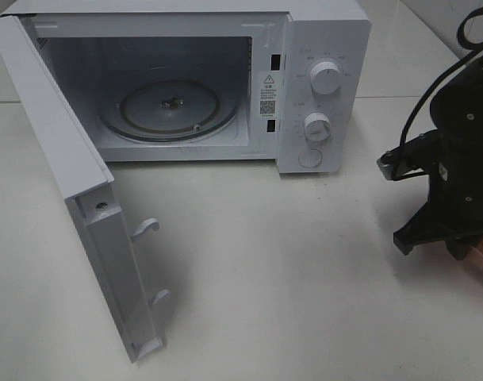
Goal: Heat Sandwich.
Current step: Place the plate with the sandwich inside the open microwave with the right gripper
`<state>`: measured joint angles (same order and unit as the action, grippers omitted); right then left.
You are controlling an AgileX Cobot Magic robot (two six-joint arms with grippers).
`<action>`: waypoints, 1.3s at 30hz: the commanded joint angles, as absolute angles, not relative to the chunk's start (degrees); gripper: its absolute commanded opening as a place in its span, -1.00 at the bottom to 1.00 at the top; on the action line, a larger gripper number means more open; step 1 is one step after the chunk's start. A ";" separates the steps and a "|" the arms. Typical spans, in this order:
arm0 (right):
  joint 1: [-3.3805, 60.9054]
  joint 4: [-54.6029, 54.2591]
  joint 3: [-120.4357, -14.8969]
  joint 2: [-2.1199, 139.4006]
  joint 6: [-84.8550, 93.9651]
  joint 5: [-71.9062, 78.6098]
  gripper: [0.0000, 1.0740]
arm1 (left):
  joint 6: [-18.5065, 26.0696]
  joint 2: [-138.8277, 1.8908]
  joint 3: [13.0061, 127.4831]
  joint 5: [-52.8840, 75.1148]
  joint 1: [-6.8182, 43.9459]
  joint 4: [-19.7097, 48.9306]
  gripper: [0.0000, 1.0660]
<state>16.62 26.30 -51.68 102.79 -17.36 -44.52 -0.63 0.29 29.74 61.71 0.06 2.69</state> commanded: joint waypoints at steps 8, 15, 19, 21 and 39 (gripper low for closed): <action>16.84 27.10 -51.51 97.52 -18.05 -52.37 -1.00 | -1.09 1.20 29.56 61.31 0.11 2.81 0.83; 21.14 27.04 -51.51 93.91 -17.42 -56.49 -1.00 | -1.09 1.20 29.56 61.31 0.11 2.81 0.83; 24.18 26.93 -50.53 91.62 -17.42 -56.89 -1.00 | -1.09 1.20 29.56 61.31 0.11 2.81 0.83; 24.92 26.93 -50.02 90.81 -17.42 -56.95 -1.00 | -1.09 1.20 29.56 61.31 0.11 2.81 0.83; 41.37 24.52 -41.77 78.32 -16.90 -59.82 -1.00 | -1.09 1.20 29.56 61.31 0.11 2.81 0.83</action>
<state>39.30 23.15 -42.11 79.30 -17.70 -58.16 -0.63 0.29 29.74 61.71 0.06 2.69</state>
